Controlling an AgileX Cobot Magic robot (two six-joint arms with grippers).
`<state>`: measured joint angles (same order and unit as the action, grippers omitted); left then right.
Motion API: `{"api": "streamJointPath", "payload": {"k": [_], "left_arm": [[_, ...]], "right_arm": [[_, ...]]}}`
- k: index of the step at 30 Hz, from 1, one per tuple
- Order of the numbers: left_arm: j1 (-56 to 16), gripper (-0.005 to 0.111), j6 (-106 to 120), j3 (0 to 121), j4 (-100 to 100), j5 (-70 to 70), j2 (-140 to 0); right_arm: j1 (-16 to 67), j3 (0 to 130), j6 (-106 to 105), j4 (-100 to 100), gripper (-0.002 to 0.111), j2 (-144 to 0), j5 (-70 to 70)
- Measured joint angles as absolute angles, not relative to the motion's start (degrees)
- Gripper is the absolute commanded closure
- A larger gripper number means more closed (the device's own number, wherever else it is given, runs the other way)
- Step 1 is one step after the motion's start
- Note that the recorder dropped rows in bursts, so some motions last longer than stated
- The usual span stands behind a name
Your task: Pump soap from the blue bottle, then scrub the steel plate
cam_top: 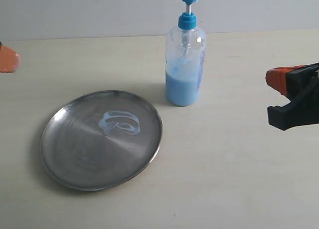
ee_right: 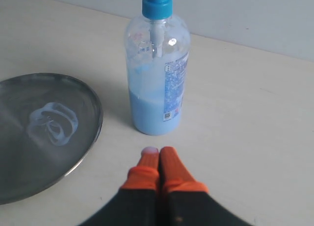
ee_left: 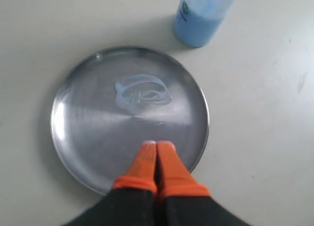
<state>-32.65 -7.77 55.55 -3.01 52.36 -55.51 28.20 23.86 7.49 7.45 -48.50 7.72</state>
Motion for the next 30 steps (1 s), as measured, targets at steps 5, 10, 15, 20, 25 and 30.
{"api": "streamJointPath", "payload": {"k": [5, 10, 15, 20, 25, 30], "left_arm": [[-32.65, 0.107, -7.77, 51.7, -3.01, 49.94, -45.71], [-32.65, 0.107, -7.77, 49.01, -3.01, 47.76, -36.31], [-32.65, 0.107, -7.77, 47.49, -3.01, 45.21, -28.43], [-32.65, 0.107, -6.35, 46.72, -3.01, 43.98, -22.58], [-32.65, 0.107, -5.39, 46.67, -3.01, 43.14, -18.7], [-32.65, 0.107, -5.2, 46.67, -3.01, 42.87, -16.89]], "right_arm": [[28.2, 23.86, 7.49, 7.45, 0.108, -48.5, 7.86], [28.2, 23.86, 7.49, 7.45, 0.108, -48.5, 8.38], [28.2, 23.86, 7.49, 7.45, 0.108, -48.25, 8.72], [28.2, 23.86, 7.49, 7.45, 0.108, -45.67, 9.61], [28.2, 23.86, 7.49, 7.45, 0.108, -40.37, 10.9], [28.2, 23.86, 7.49, 7.45, 0.108, -34.42, 12.42]]}}
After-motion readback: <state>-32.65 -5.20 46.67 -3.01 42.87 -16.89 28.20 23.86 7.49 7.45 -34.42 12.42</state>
